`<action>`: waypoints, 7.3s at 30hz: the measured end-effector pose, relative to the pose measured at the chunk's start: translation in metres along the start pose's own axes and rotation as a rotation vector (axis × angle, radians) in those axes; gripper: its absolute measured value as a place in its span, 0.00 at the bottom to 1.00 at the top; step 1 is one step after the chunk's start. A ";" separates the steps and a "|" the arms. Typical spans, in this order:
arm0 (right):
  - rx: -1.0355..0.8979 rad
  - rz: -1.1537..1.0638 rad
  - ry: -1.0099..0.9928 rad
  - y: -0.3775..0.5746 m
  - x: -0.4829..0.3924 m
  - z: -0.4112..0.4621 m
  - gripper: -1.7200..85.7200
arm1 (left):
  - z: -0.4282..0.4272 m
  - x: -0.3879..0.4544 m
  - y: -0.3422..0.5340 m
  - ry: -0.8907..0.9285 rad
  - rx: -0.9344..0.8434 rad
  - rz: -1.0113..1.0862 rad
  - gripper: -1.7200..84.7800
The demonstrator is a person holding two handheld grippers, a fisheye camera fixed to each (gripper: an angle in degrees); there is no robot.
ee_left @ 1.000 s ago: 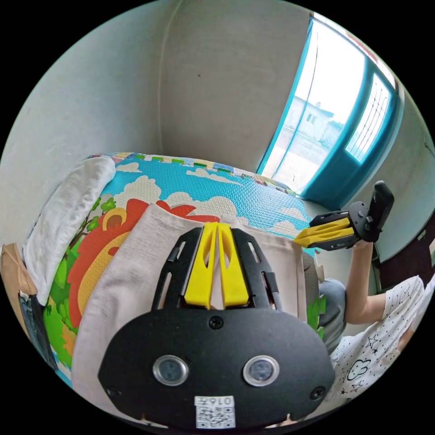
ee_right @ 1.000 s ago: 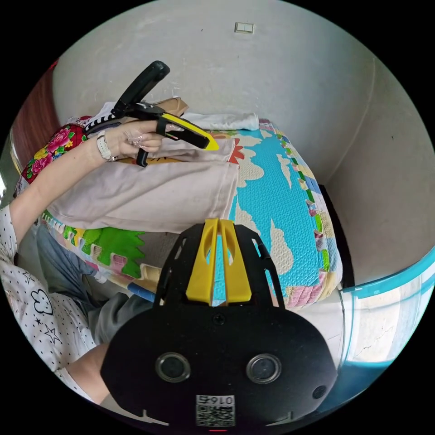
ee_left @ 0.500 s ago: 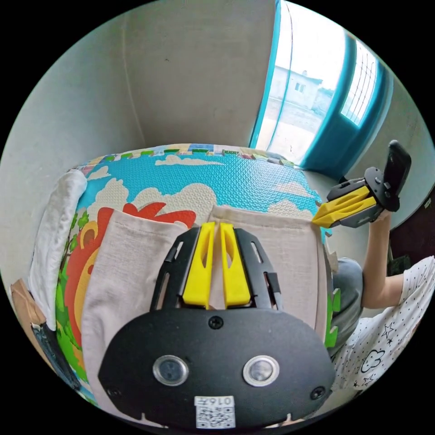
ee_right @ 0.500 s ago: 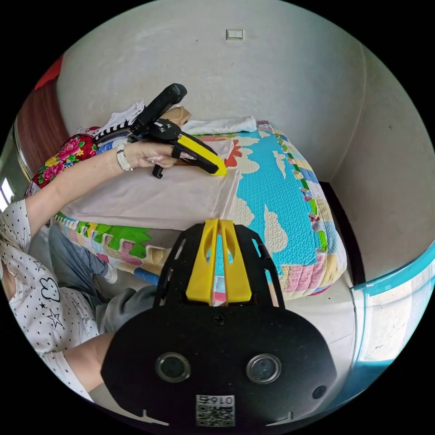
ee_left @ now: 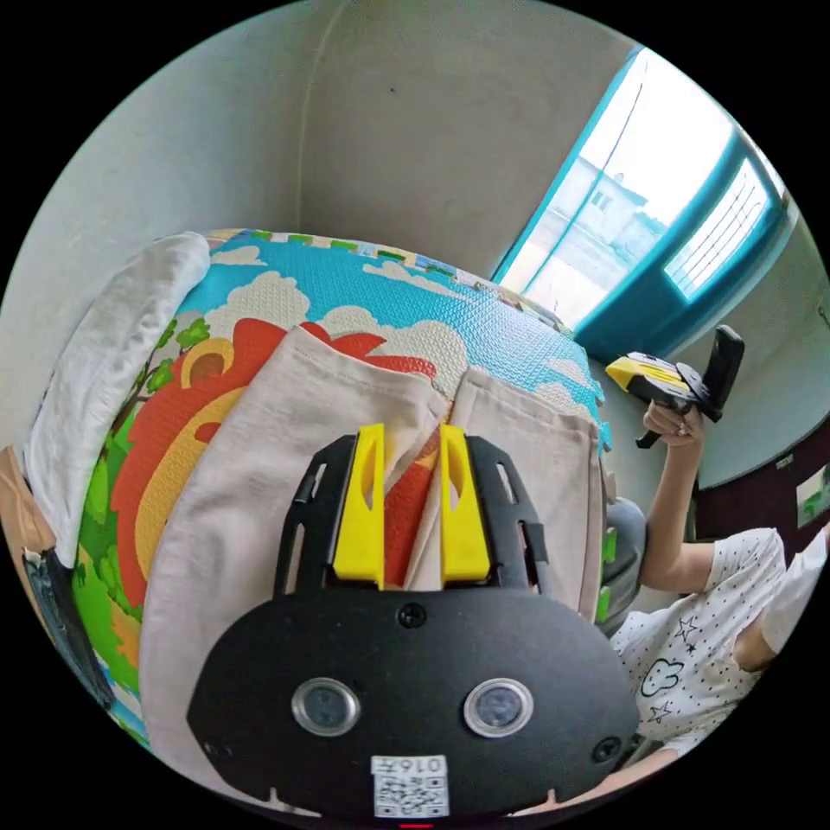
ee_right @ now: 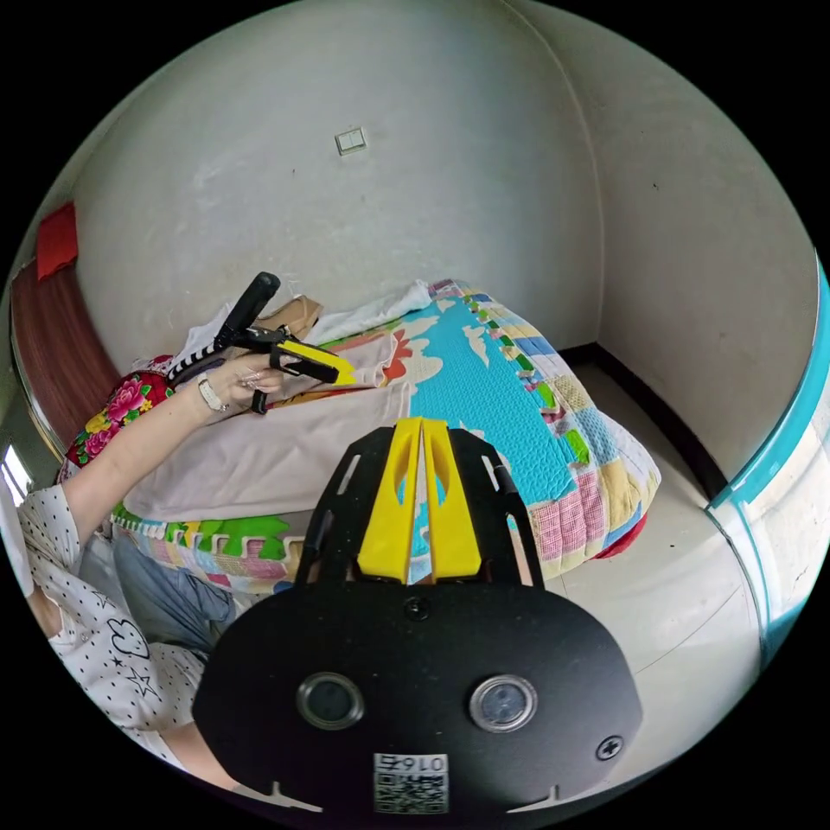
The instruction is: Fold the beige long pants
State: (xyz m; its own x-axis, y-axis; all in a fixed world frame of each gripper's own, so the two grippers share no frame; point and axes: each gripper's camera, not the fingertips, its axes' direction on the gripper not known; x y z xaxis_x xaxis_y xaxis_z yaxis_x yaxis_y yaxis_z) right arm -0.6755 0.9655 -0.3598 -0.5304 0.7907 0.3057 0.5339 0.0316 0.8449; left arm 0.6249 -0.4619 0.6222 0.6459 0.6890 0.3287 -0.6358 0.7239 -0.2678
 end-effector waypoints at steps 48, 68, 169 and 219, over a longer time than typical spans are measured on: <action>-0.290 -0.208 0.051 -0.168 -0.107 0.218 0.10 | -0.106 -0.021 0.091 -0.231 0.203 -0.086 0.08; -0.170 -0.173 -0.124 -0.169 -0.127 0.223 0.12 | -0.190 -0.062 0.092 -0.027 0.476 -0.068 0.01; -0.250 0.121 0.313 -0.181 -0.042 0.283 0.03 | -0.116 -0.082 0.118 -0.276 0.183 -0.081 0.01; 0.048 -0.299 0.182 -0.131 -0.189 0.107 0.16 | -0.332 0.139 1.282 -0.815 0.609 -1.293 0.10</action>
State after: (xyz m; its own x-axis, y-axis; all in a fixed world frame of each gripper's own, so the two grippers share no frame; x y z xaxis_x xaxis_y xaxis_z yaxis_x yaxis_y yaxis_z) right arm -0.5748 0.8780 -0.5755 -0.7743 0.6205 0.1241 0.3649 0.2776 0.8887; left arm 0.0399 0.5732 0.0238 0.5943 -0.6659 0.4510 -0.0740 0.5131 0.8551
